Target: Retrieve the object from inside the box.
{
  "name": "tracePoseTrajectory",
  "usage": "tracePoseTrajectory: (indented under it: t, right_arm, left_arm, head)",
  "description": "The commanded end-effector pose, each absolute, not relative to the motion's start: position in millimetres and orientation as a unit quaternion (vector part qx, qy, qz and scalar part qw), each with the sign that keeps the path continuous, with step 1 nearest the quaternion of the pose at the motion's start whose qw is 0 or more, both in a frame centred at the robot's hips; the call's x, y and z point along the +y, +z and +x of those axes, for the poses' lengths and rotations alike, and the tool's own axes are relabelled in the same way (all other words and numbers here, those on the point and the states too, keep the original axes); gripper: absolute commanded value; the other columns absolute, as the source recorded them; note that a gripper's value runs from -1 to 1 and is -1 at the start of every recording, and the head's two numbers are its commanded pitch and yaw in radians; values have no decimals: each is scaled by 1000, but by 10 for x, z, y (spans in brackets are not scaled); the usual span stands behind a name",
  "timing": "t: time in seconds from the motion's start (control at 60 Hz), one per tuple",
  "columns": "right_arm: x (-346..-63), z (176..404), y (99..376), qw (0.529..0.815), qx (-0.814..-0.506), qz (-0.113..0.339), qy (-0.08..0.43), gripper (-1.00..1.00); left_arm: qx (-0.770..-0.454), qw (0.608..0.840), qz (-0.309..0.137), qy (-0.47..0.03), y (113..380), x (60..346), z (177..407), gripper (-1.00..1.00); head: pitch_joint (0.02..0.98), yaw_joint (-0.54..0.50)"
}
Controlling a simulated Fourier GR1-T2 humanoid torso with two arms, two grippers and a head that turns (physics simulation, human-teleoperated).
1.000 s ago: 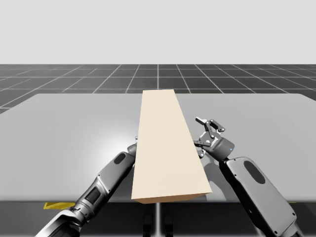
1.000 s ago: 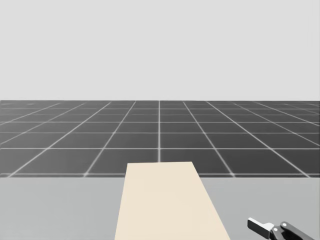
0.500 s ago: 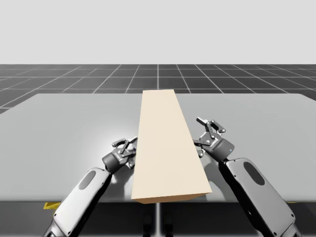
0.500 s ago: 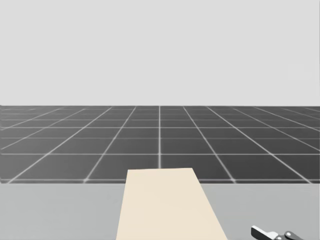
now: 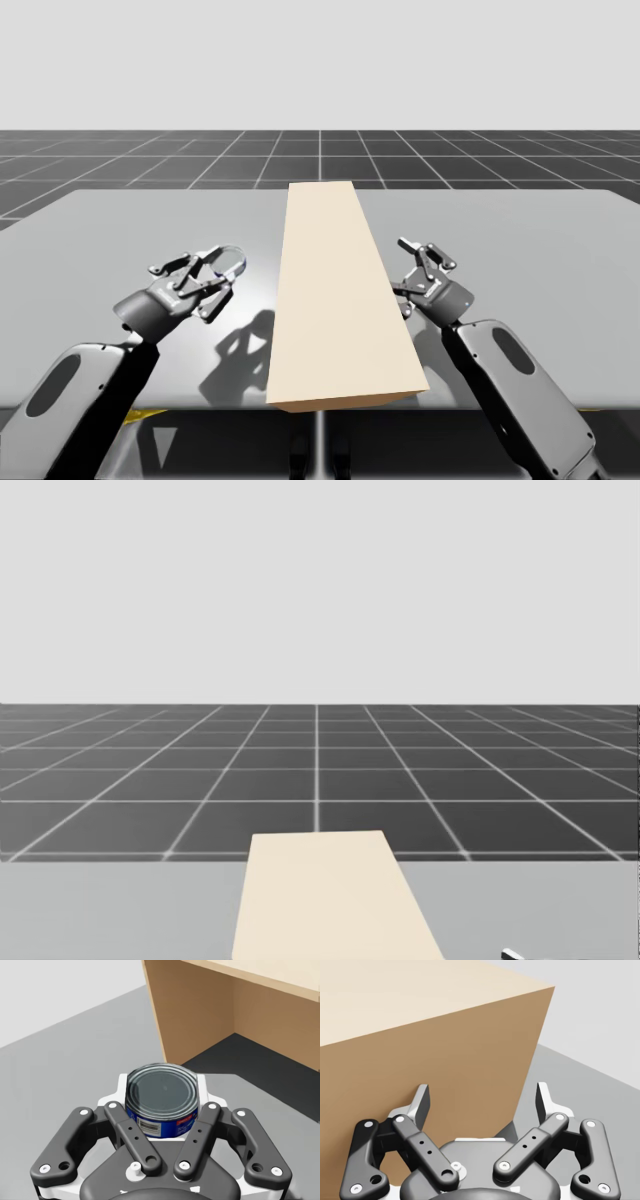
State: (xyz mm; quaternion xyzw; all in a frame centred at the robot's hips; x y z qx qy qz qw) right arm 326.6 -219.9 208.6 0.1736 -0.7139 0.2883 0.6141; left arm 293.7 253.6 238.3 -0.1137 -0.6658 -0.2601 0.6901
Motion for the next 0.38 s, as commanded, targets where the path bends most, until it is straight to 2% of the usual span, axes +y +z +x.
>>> tracePoseTrajectory:
  t: [0.017, 0.1, 0.267, 0.383]
  right_arm:
    - [-2028, 3230, 2139, 592, -710, 213, 318, -1000]
    - [-2035, 3234, 2137, 591, -710, 213, 317, -1000]
    - [-2038, 3233, 2133, 591, -710, 214, 318, -1000]
    - [-2051, 3234, 2132, 592, -708, 216, 318, -1000]
  left_arm:
    - [-675, 655, -139, -311, 2935, 2528, 3199, 1000]
    - [-680, 651, -120, -316, 3127, 2615, 3406, 1000]
    - [-694, 640, -109, -312, 3596, 2674, 3730, 1000]
    - [-706, 632, -101, -304, 3777, 2663, 3868, 1000]
  head:
    - [174, -11]
    - [176, -18]
    - [181, -16]
    - [179, -20]
